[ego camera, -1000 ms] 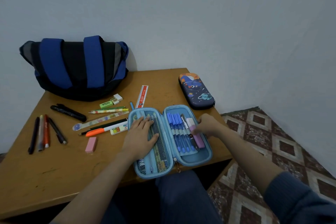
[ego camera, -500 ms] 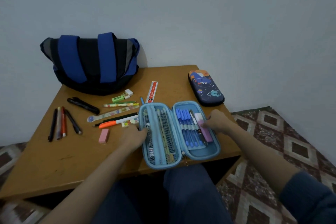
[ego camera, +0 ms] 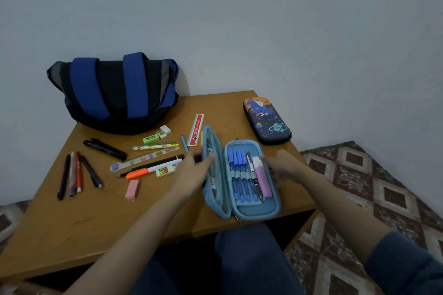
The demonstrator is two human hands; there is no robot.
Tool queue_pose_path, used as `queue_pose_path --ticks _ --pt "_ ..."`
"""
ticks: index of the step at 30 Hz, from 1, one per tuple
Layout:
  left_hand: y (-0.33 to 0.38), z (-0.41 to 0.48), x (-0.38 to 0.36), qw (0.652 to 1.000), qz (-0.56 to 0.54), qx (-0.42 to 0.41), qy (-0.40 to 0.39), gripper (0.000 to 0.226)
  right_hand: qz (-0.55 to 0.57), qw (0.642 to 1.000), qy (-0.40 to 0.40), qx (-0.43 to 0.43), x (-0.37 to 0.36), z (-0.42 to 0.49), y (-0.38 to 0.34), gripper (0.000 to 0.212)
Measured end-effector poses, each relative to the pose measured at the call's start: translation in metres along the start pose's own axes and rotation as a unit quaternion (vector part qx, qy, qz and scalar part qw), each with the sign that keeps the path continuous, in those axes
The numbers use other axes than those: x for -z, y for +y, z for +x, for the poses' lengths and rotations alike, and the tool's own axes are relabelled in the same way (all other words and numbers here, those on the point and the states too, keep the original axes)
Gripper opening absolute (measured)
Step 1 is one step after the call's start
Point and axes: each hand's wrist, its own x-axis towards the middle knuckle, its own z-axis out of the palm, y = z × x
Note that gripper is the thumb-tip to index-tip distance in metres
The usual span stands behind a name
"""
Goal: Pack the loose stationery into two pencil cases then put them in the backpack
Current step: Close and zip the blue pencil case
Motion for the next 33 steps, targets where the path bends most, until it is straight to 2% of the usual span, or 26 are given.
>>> queue_pose_path --ticks 5,6,8,10,13,14,16,18,20,22,24,28,31,33 --pt "0.012 -0.009 -0.035 0.992 -0.035 -0.079 -0.095 0.041 0.091 0.995 -0.026 -0.023 0.007 -0.002 0.005 0.068" --pt "0.011 -0.011 -0.043 0.988 -0.019 -0.079 -0.132 0.042 0.106 0.993 -0.029 -0.032 0.008 -0.002 0.007 0.070" --pt "0.007 -0.013 -0.057 0.973 0.085 -0.095 -0.195 0.046 0.120 0.991 -0.041 -0.041 0.011 -0.002 0.010 0.071" --pt "0.004 -0.013 -0.062 0.963 0.137 -0.108 -0.205 0.049 0.102 0.993 -0.046 -0.031 0.011 -0.003 0.011 0.068" --pt "0.005 -0.012 -0.052 0.983 -0.019 -0.048 -0.176 0.038 0.070 0.996 -0.047 -0.010 0.008 -0.009 0.007 0.054" --pt "0.004 -0.010 -0.045 0.987 -0.039 -0.031 -0.155 0.036 0.065 0.997 -0.052 -0.007 0.007 -0.010 0.006 0.049" --pt "-0.003 -0.009 -0.031 0.988 -0.009 -0.005 -0.152 0.053 0.060 0.996 -0.066 -0.011 0.006 -0.009 0.004 0.043" --pt "-0.011 -0.014 -0.023 0.975 0.037 0.021 -0.220 0.069 0.057 0.996 -0.073 -0.019 0.006 -0.009 0.001 0.040" --pt "-0.022 -0.022 -0.027 0.963 0.083 0.022 -0.256 0.070 0.050 0.996 -0.075 -0.023 0.005 -0.008 -0.001 0.045" --pt "-0.031 -0.025 -0.036 0.970 0.103 0.015 -0.219 0.066 0.046 0.996 -0.074 -0.031 0.004 -0.008 -0.004 0.044" --pt "-0.038 -0.025 -0.043 0.976 0.111 0.023 -0.184 0.052 0.040 0.996 -0.074 -0.036 0.004 -0.008 -0.006 0.039" --pt "-0.049 -0.026 -0.047 0.979 0.059 0.077 -0.177 0.028 0.031 0.996 -0.075 -0.035 0.005 -0.009 -0.006 0.034" --pt "-0.052 -0.026 -0.035 0.980 0.131 0.038 -0.145 0.004 -0.026 0.995 -0.083 -0.041 0.006 -0.010 -0.007 0.039" --pt "-0.051 -0.019 -0.018 0.968 0.209 -0.007 -0.136 0.013 -0.109 0.989 -0.098 -0.036 0.008 -0.012 -0.011 0.038"
